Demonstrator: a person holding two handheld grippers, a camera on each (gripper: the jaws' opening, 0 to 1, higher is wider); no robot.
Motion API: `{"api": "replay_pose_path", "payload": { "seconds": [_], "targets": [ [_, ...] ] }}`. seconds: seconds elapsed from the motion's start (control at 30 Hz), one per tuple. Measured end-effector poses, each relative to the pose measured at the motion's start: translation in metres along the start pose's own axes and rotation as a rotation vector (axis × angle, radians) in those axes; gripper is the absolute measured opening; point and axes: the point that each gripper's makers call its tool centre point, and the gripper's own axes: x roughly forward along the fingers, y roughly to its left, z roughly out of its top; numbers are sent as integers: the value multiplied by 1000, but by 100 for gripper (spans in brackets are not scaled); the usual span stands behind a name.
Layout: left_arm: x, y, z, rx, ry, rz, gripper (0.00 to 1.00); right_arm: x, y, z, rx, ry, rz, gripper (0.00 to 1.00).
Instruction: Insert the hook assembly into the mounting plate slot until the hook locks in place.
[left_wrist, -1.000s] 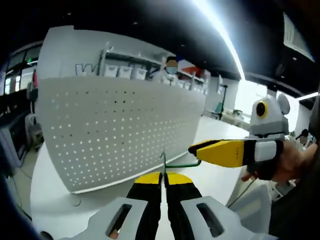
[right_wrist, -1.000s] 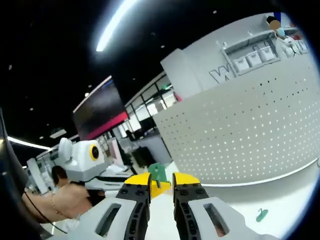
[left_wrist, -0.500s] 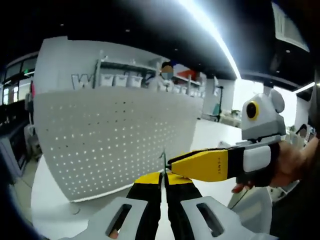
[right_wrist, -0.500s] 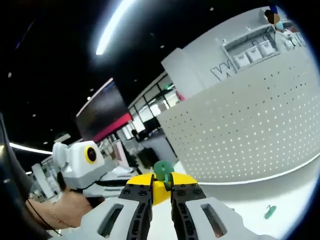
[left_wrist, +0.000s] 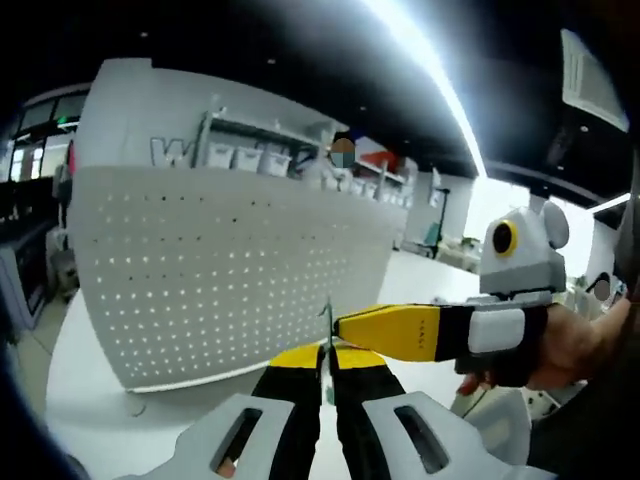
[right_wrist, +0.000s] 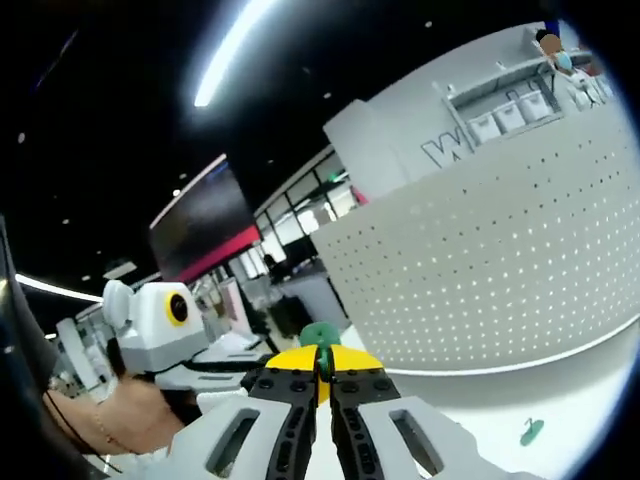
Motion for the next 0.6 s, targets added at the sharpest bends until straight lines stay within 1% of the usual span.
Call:
{"api": "replay_pose_path", "payload": {
  "seconds": [0.13,0.2,0.23,0.33,0.47,0.53,0.57,0.6],
  "targets": [
    [0,0,0,4,6,-5,3,0,-1,0,4,3,-4,0],
    [0,0,0,9,8,-10,4,0,-1,0,-9,9,-4,0],
    [-1,-1,0,31,8,-20,4,0,0,0,-13,10,0,0],
    [-3,-1,1,30,-2,-23,4,-1,3,1,-50,8,11,0],
    [-4,-1,0,42,-2,-20,5,0,3,-1,-52,16,16,0],
    [-5,-1,-1,33,1,-26,7,0,4,-1,-52,16,18,0],
    [-5,-1,-2,30,4,-26,10,1,4,0,-55,14,19,0],
    [-5,-1,-3,28,7,-26,15,1,4,1,-61,12,19,0]
  ]
}}
